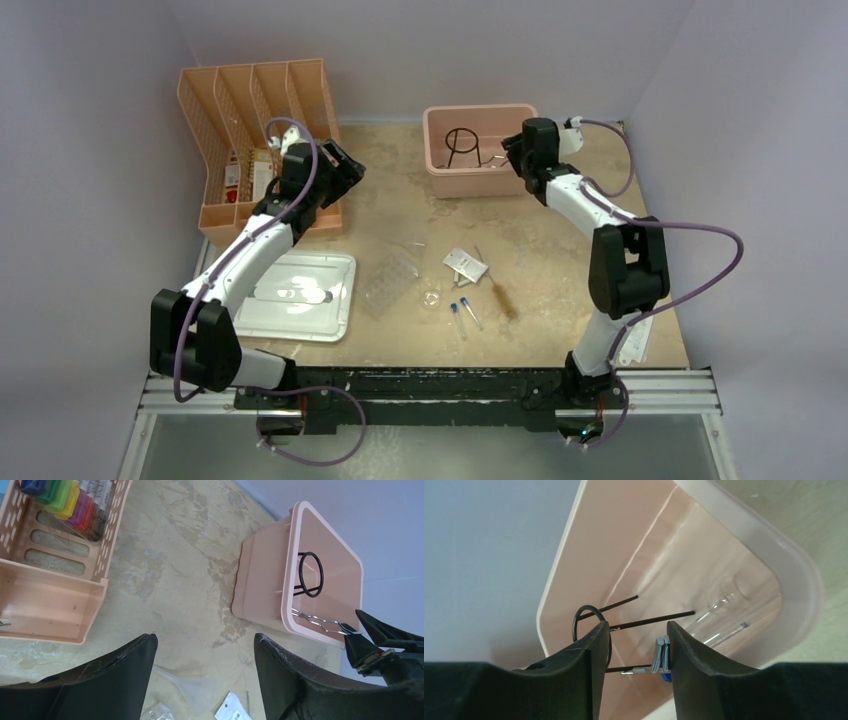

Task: Organize the chemistry lab equipment

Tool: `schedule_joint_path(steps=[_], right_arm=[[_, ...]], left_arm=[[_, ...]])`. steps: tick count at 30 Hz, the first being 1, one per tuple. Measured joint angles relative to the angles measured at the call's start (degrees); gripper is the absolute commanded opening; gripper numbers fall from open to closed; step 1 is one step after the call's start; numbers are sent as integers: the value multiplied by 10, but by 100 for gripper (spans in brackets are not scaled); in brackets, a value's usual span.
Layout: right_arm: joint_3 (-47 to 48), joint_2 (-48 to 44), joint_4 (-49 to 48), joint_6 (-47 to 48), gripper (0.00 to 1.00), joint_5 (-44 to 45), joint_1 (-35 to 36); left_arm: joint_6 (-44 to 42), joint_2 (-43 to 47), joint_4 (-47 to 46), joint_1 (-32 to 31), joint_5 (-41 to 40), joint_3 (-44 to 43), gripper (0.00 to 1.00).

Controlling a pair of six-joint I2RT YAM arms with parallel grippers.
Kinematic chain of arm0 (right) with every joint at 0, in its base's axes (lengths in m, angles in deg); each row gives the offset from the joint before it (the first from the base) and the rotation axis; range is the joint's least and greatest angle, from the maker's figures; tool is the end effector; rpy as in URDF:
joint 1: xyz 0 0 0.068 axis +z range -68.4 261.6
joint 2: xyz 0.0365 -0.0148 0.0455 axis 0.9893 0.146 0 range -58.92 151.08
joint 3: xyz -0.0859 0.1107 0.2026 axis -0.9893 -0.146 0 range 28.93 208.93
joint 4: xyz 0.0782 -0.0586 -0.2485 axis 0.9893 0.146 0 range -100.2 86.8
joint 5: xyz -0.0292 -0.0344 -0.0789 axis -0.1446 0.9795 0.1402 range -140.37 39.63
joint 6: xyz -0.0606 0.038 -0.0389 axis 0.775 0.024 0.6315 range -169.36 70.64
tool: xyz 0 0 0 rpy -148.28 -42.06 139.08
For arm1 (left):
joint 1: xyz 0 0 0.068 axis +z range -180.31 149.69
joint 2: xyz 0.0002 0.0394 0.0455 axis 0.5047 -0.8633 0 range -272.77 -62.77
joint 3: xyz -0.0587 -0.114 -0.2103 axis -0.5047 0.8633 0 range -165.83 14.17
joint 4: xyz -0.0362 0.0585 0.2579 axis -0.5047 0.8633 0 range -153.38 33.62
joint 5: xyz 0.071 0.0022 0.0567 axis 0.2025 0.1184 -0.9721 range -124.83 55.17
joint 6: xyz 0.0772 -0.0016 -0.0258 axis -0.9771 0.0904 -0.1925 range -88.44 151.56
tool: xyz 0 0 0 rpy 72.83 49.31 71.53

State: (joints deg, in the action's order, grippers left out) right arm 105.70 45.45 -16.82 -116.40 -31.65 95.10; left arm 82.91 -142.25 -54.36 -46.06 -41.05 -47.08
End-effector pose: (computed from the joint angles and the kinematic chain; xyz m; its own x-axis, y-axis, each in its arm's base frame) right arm 0.4530 0.0854 0.2291 -0.0710 0.8798 -0.4700 0.3482 0.4634 0.8149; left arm 0.3505 -0.0910 0.2585 -0.4136 -0.6901 -0.5939 -0.2335 0.7109 -0.6634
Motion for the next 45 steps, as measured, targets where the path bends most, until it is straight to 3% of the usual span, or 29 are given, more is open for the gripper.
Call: schedule_joint_path(steps=[8,20,26,30,38,45], right_arm=[[7,-21,52,68,53,39,0],[49,-21,140,176,45,58,-17],[50,-33,153,242,50,51,-30],[58,-67,174,309,60,3,-31],[94,-165,227,442,64,-169,-30],[-9,-260,277,502,66,-231,16]], left_arm=[[0,0,1,0,0,0,71],[0,0,1,0,0,1,71],[-1,1,1,0,0,1,71],[-6,4,2,0,0,1,71],[-50,5,21,0,15,-4,72],[-93,5,42,0,42,-27,74]])
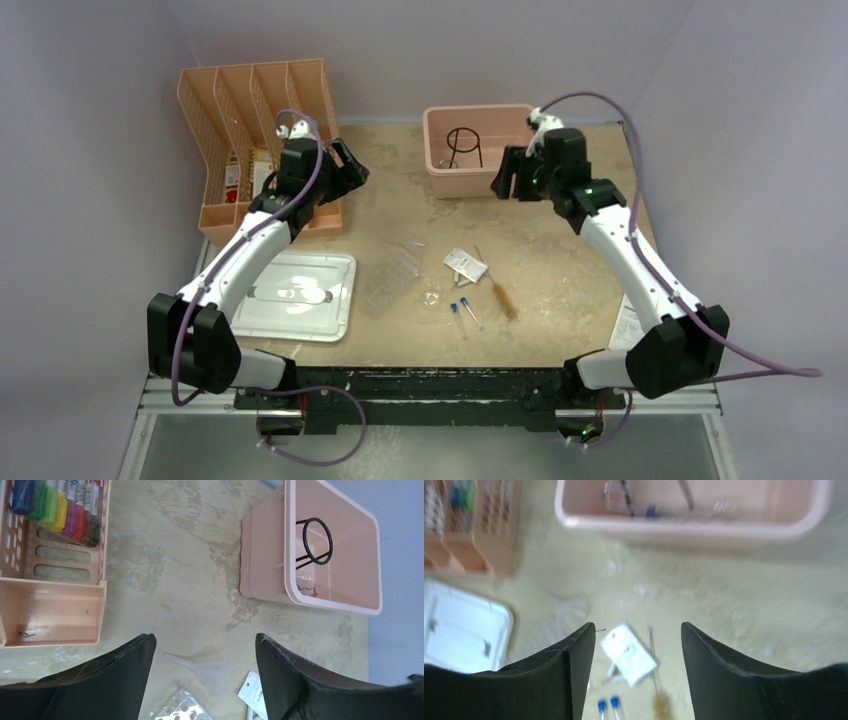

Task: Organize the chemistry lab equipment

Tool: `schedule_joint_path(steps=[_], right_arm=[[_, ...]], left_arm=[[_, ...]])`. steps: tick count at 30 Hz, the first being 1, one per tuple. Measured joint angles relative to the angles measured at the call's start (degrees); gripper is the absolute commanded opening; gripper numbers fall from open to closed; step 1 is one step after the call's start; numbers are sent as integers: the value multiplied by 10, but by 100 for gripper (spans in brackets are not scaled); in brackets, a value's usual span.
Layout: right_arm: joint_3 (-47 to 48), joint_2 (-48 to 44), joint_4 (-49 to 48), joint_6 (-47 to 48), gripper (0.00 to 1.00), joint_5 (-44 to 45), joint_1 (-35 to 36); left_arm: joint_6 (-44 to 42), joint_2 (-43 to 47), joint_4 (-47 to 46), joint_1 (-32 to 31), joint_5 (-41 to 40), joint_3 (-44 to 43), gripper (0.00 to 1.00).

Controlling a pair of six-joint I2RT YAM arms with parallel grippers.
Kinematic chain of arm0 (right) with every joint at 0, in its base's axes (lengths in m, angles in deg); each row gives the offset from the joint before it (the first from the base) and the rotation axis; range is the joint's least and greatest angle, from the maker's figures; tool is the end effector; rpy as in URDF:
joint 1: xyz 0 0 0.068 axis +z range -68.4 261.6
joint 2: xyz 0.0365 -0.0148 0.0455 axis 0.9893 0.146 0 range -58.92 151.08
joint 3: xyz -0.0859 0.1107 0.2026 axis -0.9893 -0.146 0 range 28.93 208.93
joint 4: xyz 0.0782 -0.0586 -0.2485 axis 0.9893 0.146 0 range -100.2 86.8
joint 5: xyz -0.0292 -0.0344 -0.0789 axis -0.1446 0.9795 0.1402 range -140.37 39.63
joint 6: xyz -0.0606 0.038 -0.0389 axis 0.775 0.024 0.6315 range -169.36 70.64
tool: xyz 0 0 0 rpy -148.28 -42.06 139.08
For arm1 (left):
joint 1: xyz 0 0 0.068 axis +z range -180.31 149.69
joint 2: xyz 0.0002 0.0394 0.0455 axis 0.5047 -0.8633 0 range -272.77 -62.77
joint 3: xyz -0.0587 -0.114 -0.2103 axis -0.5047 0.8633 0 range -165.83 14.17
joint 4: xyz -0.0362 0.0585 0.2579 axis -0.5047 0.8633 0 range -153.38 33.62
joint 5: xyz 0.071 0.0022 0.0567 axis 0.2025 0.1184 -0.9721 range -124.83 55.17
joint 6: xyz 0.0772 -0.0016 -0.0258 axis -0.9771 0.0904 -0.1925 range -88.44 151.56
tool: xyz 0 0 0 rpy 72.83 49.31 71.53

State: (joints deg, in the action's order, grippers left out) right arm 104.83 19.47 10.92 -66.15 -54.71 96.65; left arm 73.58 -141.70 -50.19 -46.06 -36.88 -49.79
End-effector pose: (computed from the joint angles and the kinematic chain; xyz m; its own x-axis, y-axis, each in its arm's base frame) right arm 0.3443 0.0981 0.3364 -0.4645 0.1735 -0.8684 -0.2001 0.9347 0.2937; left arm 0.3470 -0.0953 0.2705 -0.4987 -0.5545 -0.6662 -0.1250 0.8066 -0.5777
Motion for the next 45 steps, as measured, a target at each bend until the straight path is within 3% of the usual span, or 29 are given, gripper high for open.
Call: schedule_joint_path(steps=[5,11,21,29,38,43,45], right_arm=[[-84,2,43,10,63,4,75],[-159,53,76,10,53,39,132],[-188,116,51,41,31,66,135],[-188,168,42,51,31,66,135],[-180,186,42,65,19,59,136],[-177,188,42,79,3,58,138],[-176,187,43,85,1,62,138]], left_arm=[[-14,0,16,0,19,-4,75],[-17,0,33,0,43,-4,75],[-15,0,42,0,76,-4,75],[-15,8,43,0,85,-2,75],[-15,13,43,0,87,-1,75],[-15,13,43,0,89,-1,75],[-15,13,43,0,90,-1,75]])
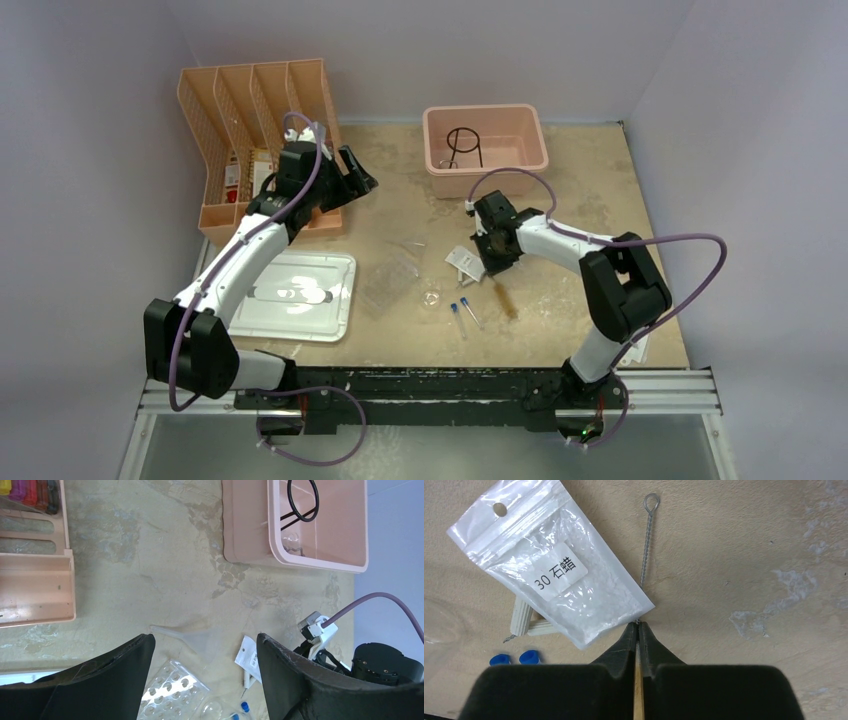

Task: Organize the chemistry lab equipment

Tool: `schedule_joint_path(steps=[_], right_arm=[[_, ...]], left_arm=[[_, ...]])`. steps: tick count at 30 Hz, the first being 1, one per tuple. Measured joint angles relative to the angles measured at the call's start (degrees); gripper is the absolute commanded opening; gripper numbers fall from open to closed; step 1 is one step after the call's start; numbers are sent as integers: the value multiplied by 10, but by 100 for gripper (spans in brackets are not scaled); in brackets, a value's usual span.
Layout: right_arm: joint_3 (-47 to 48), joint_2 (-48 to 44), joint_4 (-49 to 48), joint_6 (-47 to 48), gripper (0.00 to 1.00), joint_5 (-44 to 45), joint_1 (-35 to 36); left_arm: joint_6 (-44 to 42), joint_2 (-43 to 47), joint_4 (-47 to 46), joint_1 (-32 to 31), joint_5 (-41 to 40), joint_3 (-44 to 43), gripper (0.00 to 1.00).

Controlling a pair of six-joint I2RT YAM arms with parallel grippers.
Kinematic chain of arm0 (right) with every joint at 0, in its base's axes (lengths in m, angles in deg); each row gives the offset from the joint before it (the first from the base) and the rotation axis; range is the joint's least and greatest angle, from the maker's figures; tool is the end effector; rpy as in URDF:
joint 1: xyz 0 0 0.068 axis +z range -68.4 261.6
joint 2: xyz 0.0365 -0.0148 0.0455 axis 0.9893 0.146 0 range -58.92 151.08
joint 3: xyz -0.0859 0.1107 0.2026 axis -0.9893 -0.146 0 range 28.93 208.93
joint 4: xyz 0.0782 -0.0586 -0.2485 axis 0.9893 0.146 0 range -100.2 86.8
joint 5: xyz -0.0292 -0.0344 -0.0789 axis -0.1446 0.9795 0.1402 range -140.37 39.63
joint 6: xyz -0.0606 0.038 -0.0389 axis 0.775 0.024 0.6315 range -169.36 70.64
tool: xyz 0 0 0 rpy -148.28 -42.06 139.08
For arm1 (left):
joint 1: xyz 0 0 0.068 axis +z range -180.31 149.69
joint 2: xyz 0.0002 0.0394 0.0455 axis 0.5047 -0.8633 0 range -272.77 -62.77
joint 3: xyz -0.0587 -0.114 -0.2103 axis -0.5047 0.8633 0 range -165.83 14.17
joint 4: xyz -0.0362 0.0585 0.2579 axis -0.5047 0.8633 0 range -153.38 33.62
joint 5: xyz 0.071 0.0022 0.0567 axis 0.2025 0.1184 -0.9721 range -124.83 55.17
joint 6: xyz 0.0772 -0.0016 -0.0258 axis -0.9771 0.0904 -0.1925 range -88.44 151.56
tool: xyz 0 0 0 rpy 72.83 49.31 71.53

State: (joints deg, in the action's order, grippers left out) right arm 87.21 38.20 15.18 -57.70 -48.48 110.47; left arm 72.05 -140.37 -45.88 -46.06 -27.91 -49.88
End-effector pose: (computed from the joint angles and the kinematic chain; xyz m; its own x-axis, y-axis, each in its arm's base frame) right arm 0.3035 0.1646 0.1074 -0.8485 -0.3021 -0.4345 -0.3505 0.9360 0.0337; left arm 0.3351 -0.1034 0.2697 -0.6170 -0.4958 -0.6112 -0.0418 0.7962 -0.6036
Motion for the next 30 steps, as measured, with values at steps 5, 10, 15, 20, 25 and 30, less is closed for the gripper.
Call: schedule_joint_path(steps=[5,10,15,20,25,30], right_arm=[[5,-4,12,6,1,14,0],[16,-33,31,13,0,34,0],[39,-52,41,20,0,51,0],[67,-64,59,31,0,78,0],[121,-72,61,60,0,90,-1],[167,-104,44,102,0,41,-1]], left_arm=[[4,0,0,0,2,0,75],[4,0,0,0,4,0,74],[6,-1,-1,0,8,0,74],[12,-8,-3,0,25,0,74],[34,-30,-12,-3,51,-4,74],[66,-67,-40,-26,77,-21,75]])
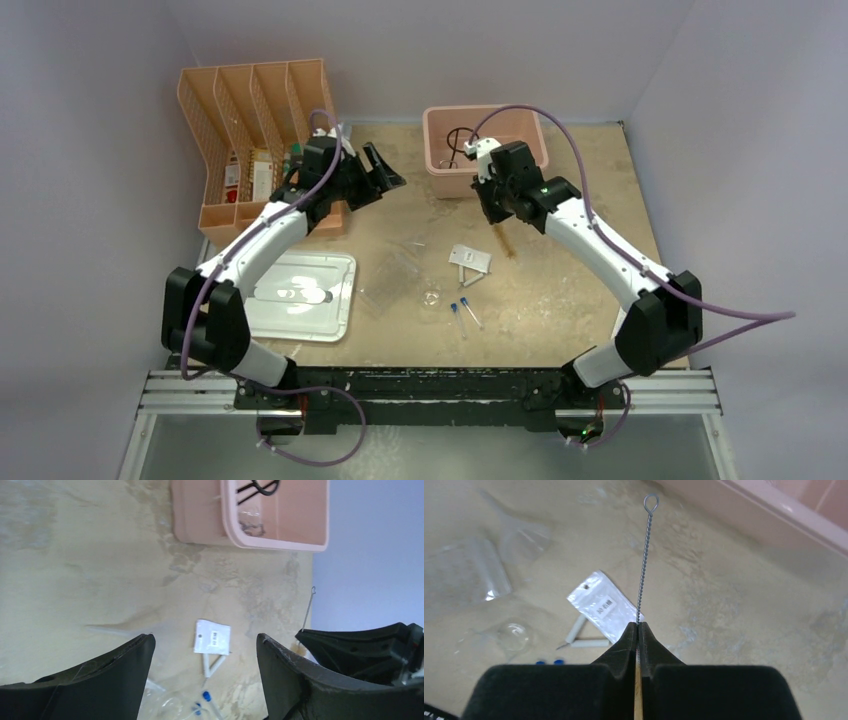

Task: Organize the chemistry lab equipment

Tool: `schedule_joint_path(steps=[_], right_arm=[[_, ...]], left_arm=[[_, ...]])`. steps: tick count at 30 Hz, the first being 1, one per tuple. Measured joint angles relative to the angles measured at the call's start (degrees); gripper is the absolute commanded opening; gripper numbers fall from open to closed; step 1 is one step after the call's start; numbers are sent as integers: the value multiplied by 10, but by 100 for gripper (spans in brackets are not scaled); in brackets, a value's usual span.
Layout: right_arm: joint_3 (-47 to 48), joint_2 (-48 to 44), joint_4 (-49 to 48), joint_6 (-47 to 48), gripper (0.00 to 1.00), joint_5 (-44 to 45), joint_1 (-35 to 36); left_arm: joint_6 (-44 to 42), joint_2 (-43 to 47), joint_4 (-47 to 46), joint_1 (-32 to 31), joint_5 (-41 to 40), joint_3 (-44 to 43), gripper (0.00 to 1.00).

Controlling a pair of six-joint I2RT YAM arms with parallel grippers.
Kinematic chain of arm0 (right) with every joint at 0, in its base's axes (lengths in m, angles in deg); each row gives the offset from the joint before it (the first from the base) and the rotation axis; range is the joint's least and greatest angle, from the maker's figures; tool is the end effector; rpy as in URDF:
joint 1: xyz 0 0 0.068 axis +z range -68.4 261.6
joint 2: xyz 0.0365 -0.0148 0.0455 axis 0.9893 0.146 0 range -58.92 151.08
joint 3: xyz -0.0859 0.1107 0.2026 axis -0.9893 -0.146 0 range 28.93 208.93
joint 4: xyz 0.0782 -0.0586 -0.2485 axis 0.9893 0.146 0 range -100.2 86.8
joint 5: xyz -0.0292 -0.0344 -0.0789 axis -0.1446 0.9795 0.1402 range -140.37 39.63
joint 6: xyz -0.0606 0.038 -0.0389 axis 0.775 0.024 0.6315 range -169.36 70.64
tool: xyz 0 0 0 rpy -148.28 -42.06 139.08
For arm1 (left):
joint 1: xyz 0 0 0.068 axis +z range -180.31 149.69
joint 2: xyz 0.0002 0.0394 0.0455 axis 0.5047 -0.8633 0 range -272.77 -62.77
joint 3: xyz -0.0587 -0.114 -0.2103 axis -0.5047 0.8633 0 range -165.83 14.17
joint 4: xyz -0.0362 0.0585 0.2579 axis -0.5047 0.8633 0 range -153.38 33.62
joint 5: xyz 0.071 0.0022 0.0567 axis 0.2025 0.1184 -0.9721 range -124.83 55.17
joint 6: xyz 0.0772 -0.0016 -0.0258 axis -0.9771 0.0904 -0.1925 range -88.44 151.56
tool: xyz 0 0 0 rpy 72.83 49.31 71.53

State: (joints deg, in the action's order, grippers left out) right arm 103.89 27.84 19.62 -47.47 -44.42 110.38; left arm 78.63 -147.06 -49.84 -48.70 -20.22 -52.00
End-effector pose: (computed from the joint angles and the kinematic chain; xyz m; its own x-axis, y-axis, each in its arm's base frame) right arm 0.3299 0.1728 0.2613 -0.5684 -0.3495 -0.7448 -0.4298 0.8981 -0.0935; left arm 0.3499 -0.1351 0.2531 -0.7120 -0.5100 -0.4828 -0.0180 0.7005 -0.7135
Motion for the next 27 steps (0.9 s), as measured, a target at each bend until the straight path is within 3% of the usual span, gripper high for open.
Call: schedule_joint_path(steps=[12,14,18,22,27], right_arm=[[71,-13,-8,86,0,-230,0],[87,-8,-1,94,0,-246,0],[119,13,6,109,0,-265,0],[125,31,7,110,0,-266,0],[125,43,6,101,0,-264,0]], left_arm=[[143,-90,-206,-75,71,-13,77],[163,-96,-239,-80,77,-12,75],[191,-95,-301,-80,74,2,60],[208,-87,-331,-79,54,21,59],[198,-38,-282,-79,-33,45,66]])
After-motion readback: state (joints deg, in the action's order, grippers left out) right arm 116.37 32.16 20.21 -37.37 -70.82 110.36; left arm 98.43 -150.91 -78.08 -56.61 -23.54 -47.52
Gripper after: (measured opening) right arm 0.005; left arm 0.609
